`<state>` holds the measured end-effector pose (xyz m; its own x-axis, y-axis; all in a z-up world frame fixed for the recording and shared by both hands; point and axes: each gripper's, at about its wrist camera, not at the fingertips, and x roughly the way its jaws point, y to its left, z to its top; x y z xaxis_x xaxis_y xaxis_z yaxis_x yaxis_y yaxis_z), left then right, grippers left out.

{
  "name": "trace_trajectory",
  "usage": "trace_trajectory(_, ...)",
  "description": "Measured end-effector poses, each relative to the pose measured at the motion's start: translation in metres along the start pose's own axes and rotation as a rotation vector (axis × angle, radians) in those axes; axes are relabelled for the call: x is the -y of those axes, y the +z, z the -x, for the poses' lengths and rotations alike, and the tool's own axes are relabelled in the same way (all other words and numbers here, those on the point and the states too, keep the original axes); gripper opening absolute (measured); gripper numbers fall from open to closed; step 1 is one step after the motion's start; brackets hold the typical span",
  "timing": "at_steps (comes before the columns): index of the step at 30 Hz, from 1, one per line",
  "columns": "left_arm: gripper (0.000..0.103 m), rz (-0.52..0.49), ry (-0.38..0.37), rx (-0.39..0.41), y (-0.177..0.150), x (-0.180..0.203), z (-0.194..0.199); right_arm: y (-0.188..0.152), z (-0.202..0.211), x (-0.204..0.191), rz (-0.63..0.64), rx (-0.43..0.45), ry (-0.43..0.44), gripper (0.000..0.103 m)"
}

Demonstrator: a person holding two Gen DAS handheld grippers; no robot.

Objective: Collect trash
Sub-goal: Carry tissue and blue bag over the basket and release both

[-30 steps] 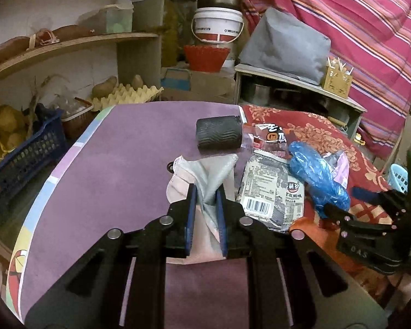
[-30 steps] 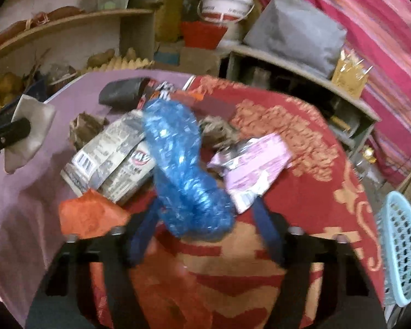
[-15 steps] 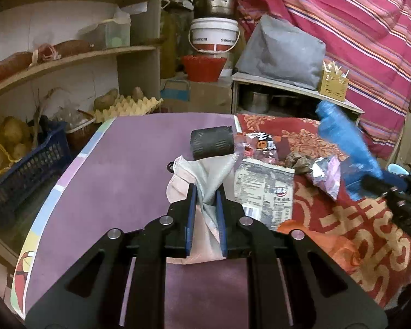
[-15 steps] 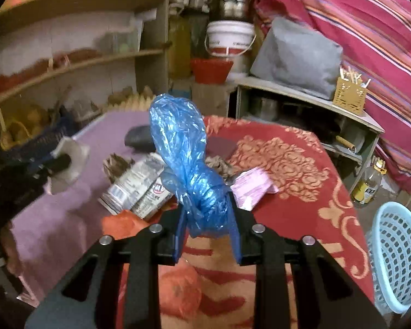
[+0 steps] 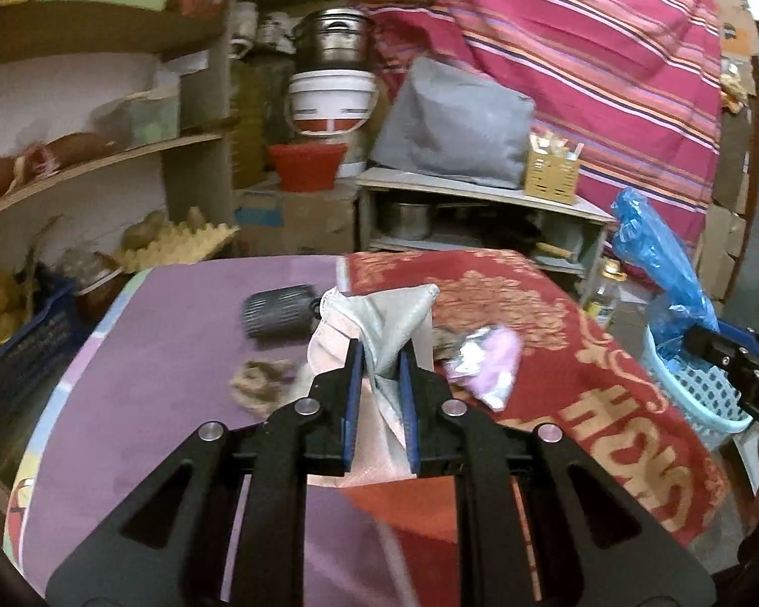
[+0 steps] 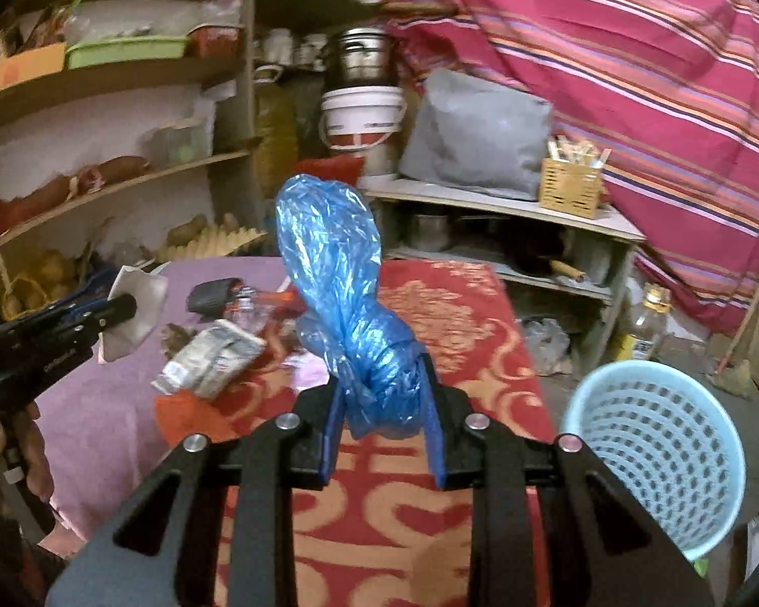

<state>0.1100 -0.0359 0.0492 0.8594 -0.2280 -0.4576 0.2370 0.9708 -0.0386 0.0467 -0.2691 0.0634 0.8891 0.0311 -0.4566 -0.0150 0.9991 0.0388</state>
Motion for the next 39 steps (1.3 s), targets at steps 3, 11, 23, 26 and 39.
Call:
trace_trajectory(3,0.013,-0.035,-0.024,0.006,0.003,0.029,-0.004,-0.004,0.009,0.029,-0.035,0.009,-0.036,0.027)
trace_trajectory(11,0.013,-0.057,-0.124,-0.005,0.011,0.1,-0.022,-0.017,0.023,0.093,-0.098,0.008,-0.143,0.027)
trace_trajectory(23,0.013,-0.094,-0.279,-0.022,0.021,0.209,-0.048,-0.032,0.032,0.185,-0.172,-0.019,-0.309,0.027)
trace_trajectory(26,0.013,-0.116,-0.313,-0.033,0.018,0.235,-0.054,-0.036,0.032,0.204,-0.198,-0.033,-0.334,0.027)
trace_trajectory(39,0.013,-0.163,-0.444,-0.127,-0.001,0.32,-0.091,-0.055,0.04,0.246,-0.28,-0.058,-0.385,0.027)
